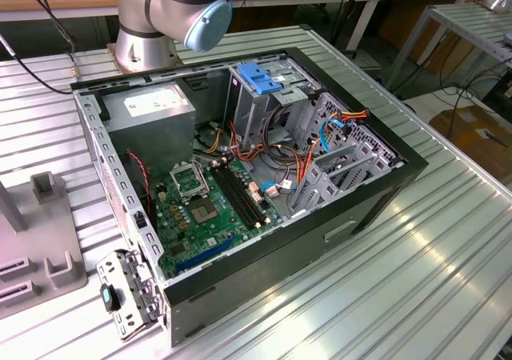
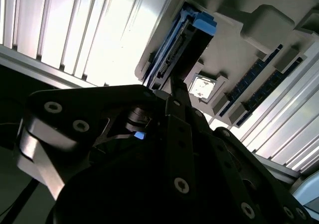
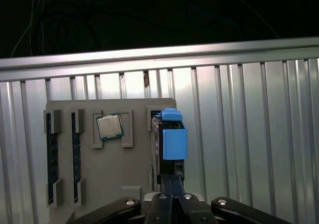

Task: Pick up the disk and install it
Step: 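Pick up the disk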

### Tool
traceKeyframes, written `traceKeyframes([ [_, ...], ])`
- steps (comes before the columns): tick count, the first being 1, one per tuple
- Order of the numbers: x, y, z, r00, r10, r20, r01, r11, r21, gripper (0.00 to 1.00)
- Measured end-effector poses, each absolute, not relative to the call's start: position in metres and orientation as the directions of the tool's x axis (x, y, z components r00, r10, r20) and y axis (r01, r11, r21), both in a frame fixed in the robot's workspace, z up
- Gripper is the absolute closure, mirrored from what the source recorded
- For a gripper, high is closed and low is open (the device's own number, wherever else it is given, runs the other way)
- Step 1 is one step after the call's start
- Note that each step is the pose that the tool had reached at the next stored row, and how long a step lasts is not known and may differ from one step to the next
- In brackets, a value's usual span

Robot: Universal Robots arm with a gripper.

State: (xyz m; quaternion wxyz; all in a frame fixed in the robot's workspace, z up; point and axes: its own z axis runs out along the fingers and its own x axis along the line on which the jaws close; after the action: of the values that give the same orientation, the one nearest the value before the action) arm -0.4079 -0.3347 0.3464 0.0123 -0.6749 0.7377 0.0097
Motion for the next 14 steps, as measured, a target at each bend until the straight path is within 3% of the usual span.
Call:
traceKeyframes([
  [4, -0.4079, -0.3347, 0.3463, -0.089, -0.996, -0.031, -0.996, 0.089, -0.002, 0.89],
  [9, -0.4079, -0.3347, 0.3462, -0.089, -0.996, -0.031, -0.996, 0.089, -0.002, 0.64],
  [10, -0.4079, -0.3347, 0.3462, -0.089, -0.996, -0.031, -0.996, 0.089, -0.002, 0.64],
  [13, -0.4079, -0.3347, 0.3462, -0.089, -0.996, -0.031, -0.996, 0.089, -0.002, 0.46],
  [14, -0.4079, -0.3347, 0.3462, -0.089, -0.996, -0.031, -0.996, 0.089, -0.002, 0.46],
])
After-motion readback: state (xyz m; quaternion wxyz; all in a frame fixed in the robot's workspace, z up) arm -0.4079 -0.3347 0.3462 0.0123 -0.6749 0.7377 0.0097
